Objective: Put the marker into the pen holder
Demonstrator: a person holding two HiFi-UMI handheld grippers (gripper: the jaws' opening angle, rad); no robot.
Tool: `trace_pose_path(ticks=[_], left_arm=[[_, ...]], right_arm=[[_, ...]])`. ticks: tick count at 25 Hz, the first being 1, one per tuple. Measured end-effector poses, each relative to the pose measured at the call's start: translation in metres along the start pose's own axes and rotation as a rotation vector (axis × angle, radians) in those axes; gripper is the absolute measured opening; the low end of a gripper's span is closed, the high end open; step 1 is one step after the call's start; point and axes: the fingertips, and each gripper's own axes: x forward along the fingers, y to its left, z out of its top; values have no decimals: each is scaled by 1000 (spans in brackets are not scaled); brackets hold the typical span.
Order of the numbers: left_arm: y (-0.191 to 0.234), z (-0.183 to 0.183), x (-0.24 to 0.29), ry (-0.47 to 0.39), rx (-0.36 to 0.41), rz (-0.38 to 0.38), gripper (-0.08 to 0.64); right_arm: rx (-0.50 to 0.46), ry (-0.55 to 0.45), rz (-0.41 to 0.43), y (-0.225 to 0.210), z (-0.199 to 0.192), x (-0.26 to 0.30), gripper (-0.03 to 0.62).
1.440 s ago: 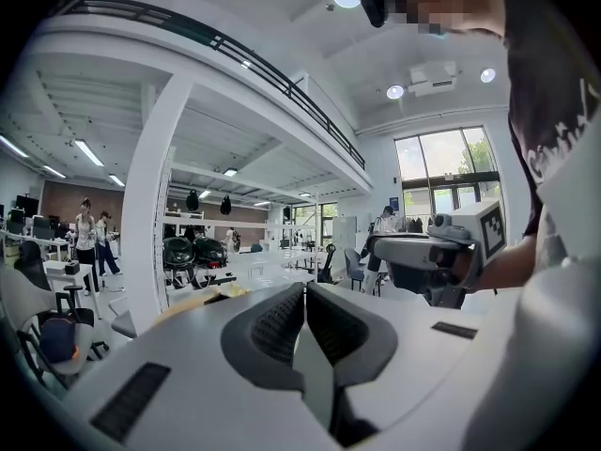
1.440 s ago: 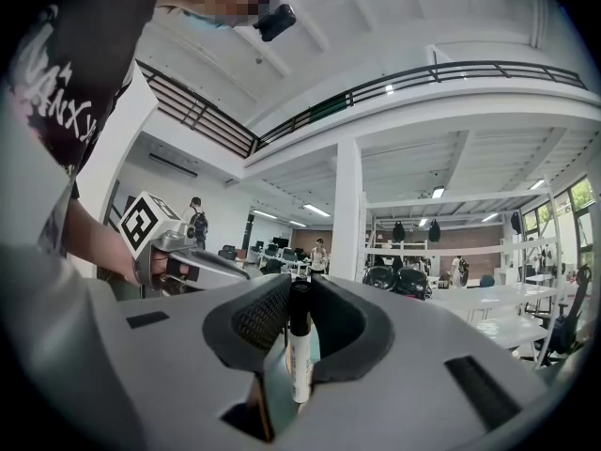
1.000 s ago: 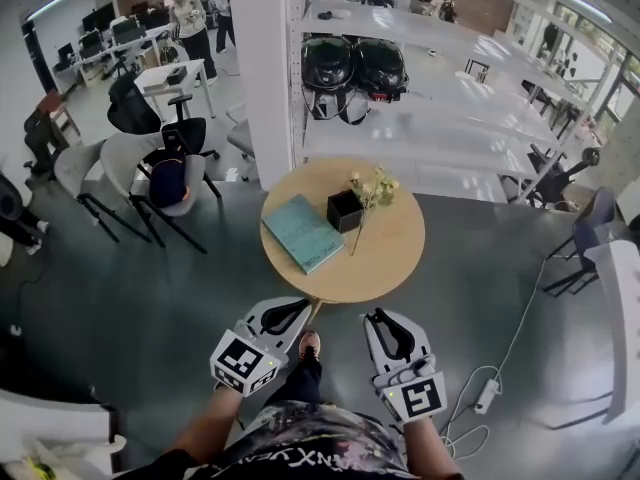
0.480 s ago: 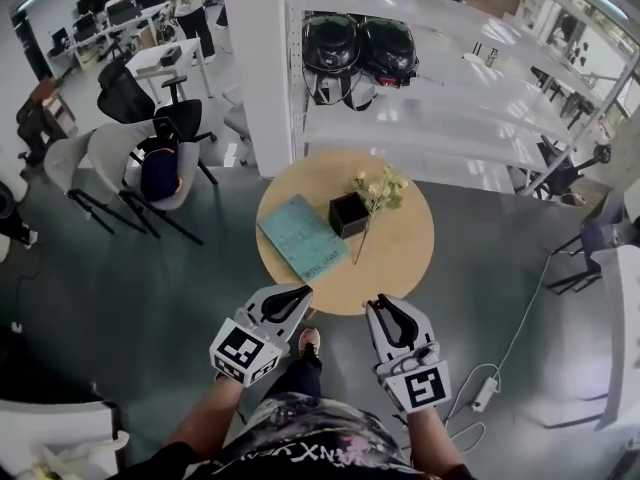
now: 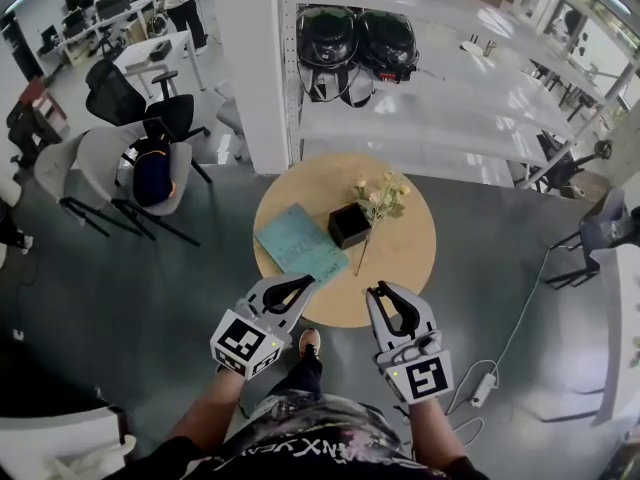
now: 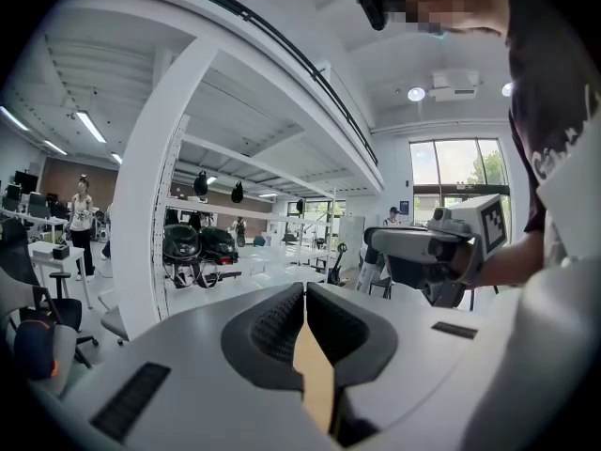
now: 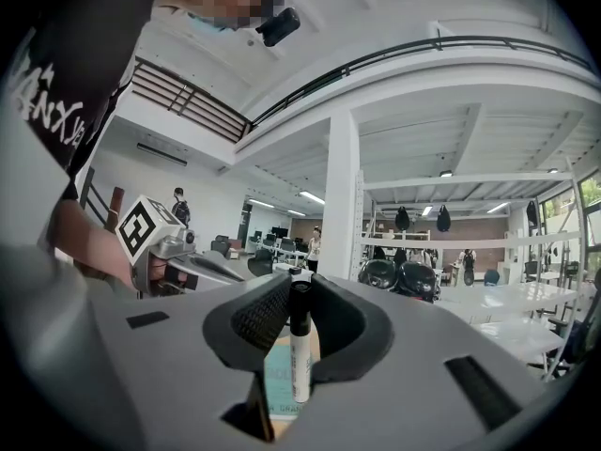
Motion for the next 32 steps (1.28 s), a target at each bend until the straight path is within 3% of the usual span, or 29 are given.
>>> trace_pose_path(ticks=[5, 11, 15, 32], left_arm=[[24, 9, 12, -3, -2, -16, 26], [48, 13, 30, -6, -17, -47, 26], [61, 14, 43, -11, -24, -72, 26], [84, 8, 74, -2, -46, -127, 26]], right_arm=[[-11, -27, -31, -13, 12, 26, 67], [-9, 41, -54, -26, 11, 52, 67], [-24, -18, -88, -37, 16, 69, 67], [-26, -4, -121, -54, 7, 106, 67]])
